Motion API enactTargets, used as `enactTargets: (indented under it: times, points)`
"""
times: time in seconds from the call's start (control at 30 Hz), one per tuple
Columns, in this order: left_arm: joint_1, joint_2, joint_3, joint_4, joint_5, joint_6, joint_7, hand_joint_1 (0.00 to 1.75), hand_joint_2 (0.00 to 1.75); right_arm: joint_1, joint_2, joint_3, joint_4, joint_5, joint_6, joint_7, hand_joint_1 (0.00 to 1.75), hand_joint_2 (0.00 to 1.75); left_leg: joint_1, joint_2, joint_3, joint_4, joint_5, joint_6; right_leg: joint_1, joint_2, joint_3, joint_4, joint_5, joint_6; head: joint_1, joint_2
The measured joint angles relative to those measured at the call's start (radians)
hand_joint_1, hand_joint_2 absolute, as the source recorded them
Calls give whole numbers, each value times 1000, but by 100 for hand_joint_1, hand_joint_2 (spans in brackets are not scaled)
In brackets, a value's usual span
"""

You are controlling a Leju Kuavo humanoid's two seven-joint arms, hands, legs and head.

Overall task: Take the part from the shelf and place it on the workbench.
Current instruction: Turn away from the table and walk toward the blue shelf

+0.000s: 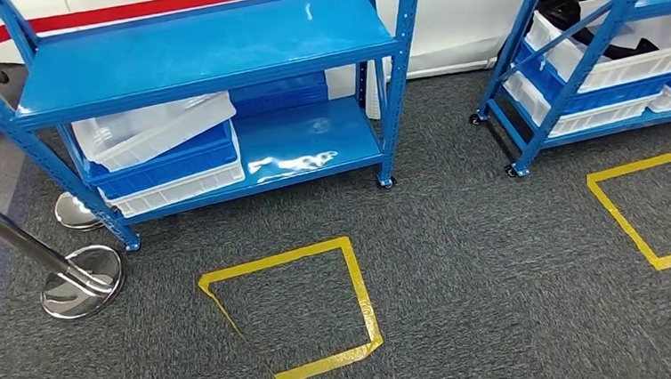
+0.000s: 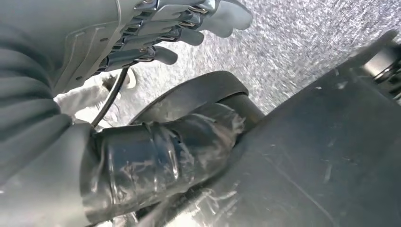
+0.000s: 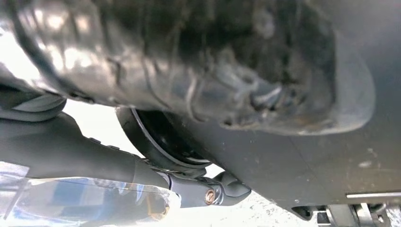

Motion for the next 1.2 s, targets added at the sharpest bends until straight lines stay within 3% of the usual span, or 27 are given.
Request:
enactTargets:
  times: [0.07, 0.13, 0.17, 0.2, 0.23, 0.27, 0.33, 0.4, 0.47, 0.5, 0.57, 0.63, 0.7, 0.73, 0.77, 0.83, 0.9, 0.97, 1.03, 1.1, 1.17, 1.2]
  points:
    - [-3, -2, 0, 0, -1, -1, 0, 0, 175, -2, -2, 6, 0, 1, 0, -5, 0, 0, 9, -24, 7, -11, 5, 11, -1, 44, -20, 55, -38, 10, 9, 0]
    - [-6, -3, 0, 0, -1, -2, -1, 0, 175, -6, -2, 14, -1, 1, 1, -12, 0, 0, 10, -47, 8, -13, 7, 18, -4, 94, -80, 184, -99, 14, 19, 0]
    - [-7, -3, 0, 0, -1, -3, -1, 0, 175, -9, -3, 16, -1, 2, 0, -13, 0, 0, 10, -60, 8, -12, 7, 18, -5, 102, -109, 245, -119, 16, 20, 0]
    - [-7, -4, 0, 0, -1, -3, -1, 0, 175, -12, -3, 19, -1, 2, 0, -14, 0, 0, 9, -75, 8, -12, 6, 19, -5, 104, -127, 280, -120, 16, 20, 0]
    - [-8, -4, 0, 0, -1, -3, -1, 0, 175, -14, -3, 22, -1, 2, 0, -14, 0, 0, 9, -91, 9, -10, 6, 19, -7, 105, -127, 275, -100, 17, 20, 0]
    - [-9, -4, 0, 0, -1, -3, -1, 0, 175, -14, -3, 25, -1, 2, 1, -14, 0, 0, 10, -109, 10, -7, 6, 18, -10, 109, -112, 233, -63, 17, 20, 0]
    - [-11, -5, 0, 0, -1, -3, -2, 0, 175, -11, -3, 32, -1, 2, 2, -14, 0, 0, 10, -139, 7, 1, 3, 12, -19, 145, -66, 103, 10, 18, 21, 0]
    - [-14, -6, 0, 0, -1, -3, -2, 0, 175, -10, -2, 37, -1, 2, 3, -15, 0, 0, 9, -162, -4, 9, 5, 2, -25, 183, -44, 29, 30, 16, 21, 0]
    - [-14, -6, 0, 0, 0, -3, -2, 0, 175, -11, -1, 42, -2, 2, 3, -16, 0, 0, 10, -183, -13, 7, 12, -10, -25, 178, -41, 18, 27, 7, 21, 0]
    - [-12, -5, 0, 0, 0, -3, -2, 0, 175, -12, 0, 45, -3, 3, 3, -16, 0, 0, 11, -184, -15, 7, 12, -15, -25, 167, -37, 13, 30, 0, 22, 0]
    - [-13, -4, 0, 0, -1, -3, -1, 0, 175, -11, 1, 50, -3, 11, 3, -14, 0, 0, 9, -143, -34, 49, -13, -26, -28, 142, -29, 5, 35, -13, 14, 0]
    - [-16, -4, -1, 0, -1, -4, 0, 0, 87, -7, 1, 57, -2, 23, 1, -10, 0, 0, 7, -85, -84, 162, -70, -35, -24, 113, -25, 3, 35, -20, 6, 0]
    - [-18, -3, -1, 0, -1, -4, 1, 0, 87, -4, 0, 62, -1, 27, -5, -4, 0, 0, 8, -63, -129, 266, -106, -38, -20, 86, -25, 3, 32, -24, 5, 0]
    - [-18, -2, -1, 0, -1, -4, 1, 0, 131, -3, -1, 63, 0, 25, -10, 0, 0, 0, 8, -58, -131, 274, -99, -37, -18, 75, -23, 4, 30, -24, 5, 0]
    - [-17, -2, -1, 0, -1, -4, 1, 0, 175, -1, -1, 63, 0, 22, -19, 4, 0, 0, 7, -56, -113, 243, -75, -34, -17, 67, -21, 4, 27, -23, 6, 0]
    - [-13, -2, -1, 0, 0, -2, 1, 0, 175, 3, -2, 64, 0, 9, -51, 12, 0, 0, 4, -46, -42, 113, -18, -22, -14, 55, -15, 3, 21, -20, 6, 0]
    - [-9, -2, -1, 0, 1, 3, 2, 0, 175, 9, -2, 65, 0, -15, -93, 20, 0, 0, -4, -38, 6, 19, -2, -9, -11, 48, -16, 2, 17, -15, 6, 0]
    - [-6, -1, 0, 0, 2, 6, 1, 0, 175, 13, -2, 65, -1, -34, -121, 24, 0, 0, -9, -39, 13, -1, -10, 0, -10, 43, -17, -1, 17, -6, 8, 0]
    - [-5, -2, 0, 0, 1, 7, -1, 0, 175, 14, -3, 65, -1, -39, -131, 22, 0, 0, -2, -43, 23, -16, -6, 9, -10, 49, -15, 3, 8, 5, 10, 0]
    - [-6, -2, 0, 0, 1, 7, -1, 0, 175, 15, -4, 65, -1, -39, -135, 20, 0, 0, 5, -46, 35, -32, -1, 17, -12, 73, -45, 71, -31, 14, 12, 0]
    - [-6, -2, 0, 0, 1, 7, -1, 0, 175, 13, -5, 65, -2, -39, -136, 19, 0, 0, 5, -47, 37, -33, -3, 21, -15, 90, -114, 204, -86, 21, 14, 0]
    - [-6, -2, 0, 0, 1, 7, -1, 0, 175, 11, -6, 65, -2, -39, -136, 19, 0, 0, 5, -50, 38, -31, -5, 22, -17, 92, -143, 256, -98, 24, 14, 0]
